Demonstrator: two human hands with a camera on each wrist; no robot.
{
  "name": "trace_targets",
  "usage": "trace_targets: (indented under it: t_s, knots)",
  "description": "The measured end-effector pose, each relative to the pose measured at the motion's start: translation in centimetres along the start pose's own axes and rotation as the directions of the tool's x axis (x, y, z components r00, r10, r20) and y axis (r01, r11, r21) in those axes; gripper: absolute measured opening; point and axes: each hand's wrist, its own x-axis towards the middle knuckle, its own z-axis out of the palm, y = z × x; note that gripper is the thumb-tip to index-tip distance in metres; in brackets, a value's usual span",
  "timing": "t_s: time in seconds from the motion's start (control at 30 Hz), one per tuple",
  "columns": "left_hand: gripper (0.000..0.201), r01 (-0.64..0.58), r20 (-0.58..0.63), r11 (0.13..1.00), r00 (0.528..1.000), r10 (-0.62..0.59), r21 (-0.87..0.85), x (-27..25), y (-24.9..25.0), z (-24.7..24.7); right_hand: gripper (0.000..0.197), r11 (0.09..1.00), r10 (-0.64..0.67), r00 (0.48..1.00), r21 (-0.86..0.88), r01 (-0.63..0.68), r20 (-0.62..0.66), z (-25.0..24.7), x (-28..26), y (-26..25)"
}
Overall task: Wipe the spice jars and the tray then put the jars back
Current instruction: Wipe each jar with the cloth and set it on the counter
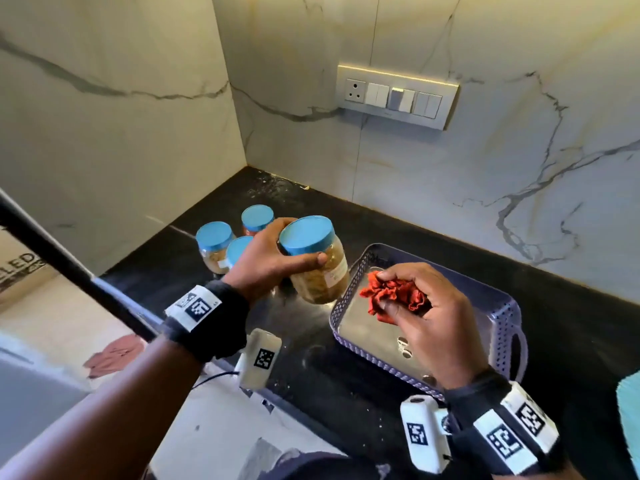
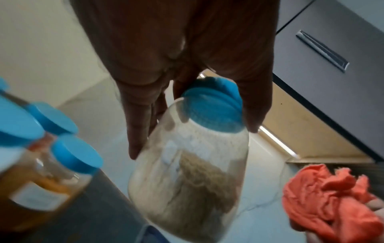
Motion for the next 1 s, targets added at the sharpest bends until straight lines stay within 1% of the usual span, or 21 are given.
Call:
trace_targets:
  t_s: [0.07, 0.13, 0.2, 0.27, 0.3, 0.37, 0.5, 0.67, 0.77, 0.93, 1.0]
  knots:
    - [0.081, -0.016, 0.005, 0.987, 1.000, 0.016, 0.163, -0.9, -1.1, -2.3, 0.038, 0.998, 0.029, 0.999, 0.053, -0.030, 0.013, 0.5, 0.0, 0.5]
    - [0.092, -0.002, -0.004, 0.960, 1.000, 0.003, 0.279, -1.5, -2.1, -4.3, 0.037, 0.991, 0.056, 0.998, 0.118, -0.058, 0.021, 0.8, -0.1, 1.3]
    - [0.089, 0.038, -0.060, 0.914, 0.998, -0.015, 0.403, -2.2, -3.3, -6.2, 0.036, 0.983, 0.074, 0.997, 0.168, -0.078, 0.029, 1.2, -0.3, 1.9]
    - [0.086, 0.085, -0.161, 0.837, 0.987, 0.004, 0.541, -2.7, -4.7, -7.9, 0.036, 0.980, 0.084, 0.996, 0.181, -0.088, 0.028, 1.5, -0.5, 2.2]
    - [0.086, 0.110, -0.195, 0.809, 0.981, 0.006, 0.577, -2.8, -5.3, -8.6, 0.036, 0.979, 0.088, 0.996, 0.181, -0.091, 0.026, 1.6, -0.5, 2.2]
    - [0.088, 0.148, -0.216, 0.793, 0.976, -0.021, 0.591, -3.1, -6.4, -9.6, 0.035, 0.977, 0.099, 0.994, 0.186, -0.104, 0.035, 1.8, -0.5, 2.3]
    - [0.089, 0.160, -0.194, 0.763, 0.980, -0.046, 0.626, -3.1, -7.9, -10.3, 0.033, 0.981, 0.103, 0.994, 0.164, -0.108, 0.039, 2.0, -0.5, 2.4]
    - [0.088, 0.231, -0.279, 0.723, 0.959, -0.055, 0.651, -3.2, -10.4, -11.6, 0.027, 0.985, 0.095, 0.995, 0.143, -0.098, 0.030, 1.7, -0.7, 2.3]
    - [0.088, 0.272, -0.282, 0.686, 0.954, -0.101, 0.675, -3.2, -11.9, -12.7, 0.029, 0.996, 0.033, 0.998, 0.077, -0.038, 0.061, 1.4, -0.8, 2.1]
    - [0.091, 0.308, -0.286, 0.659, 0.947, -0.144, 0.687, -2.5, -13.4, -13.4, 0.032, 0.998, 0.049, 0.996, 0.043, -0.052, 0.076, 1.8, -0.7, 1.7]
    - [0.091, 0.313, -0.287, 0.664, 0.946, -0.152, 0.679, -2.2, -13.6, -13.6, 0.035, 0.999, 0.036, 0.996, 0.012, -0.037, 0.080, 1.8, -0.8, 1.5]
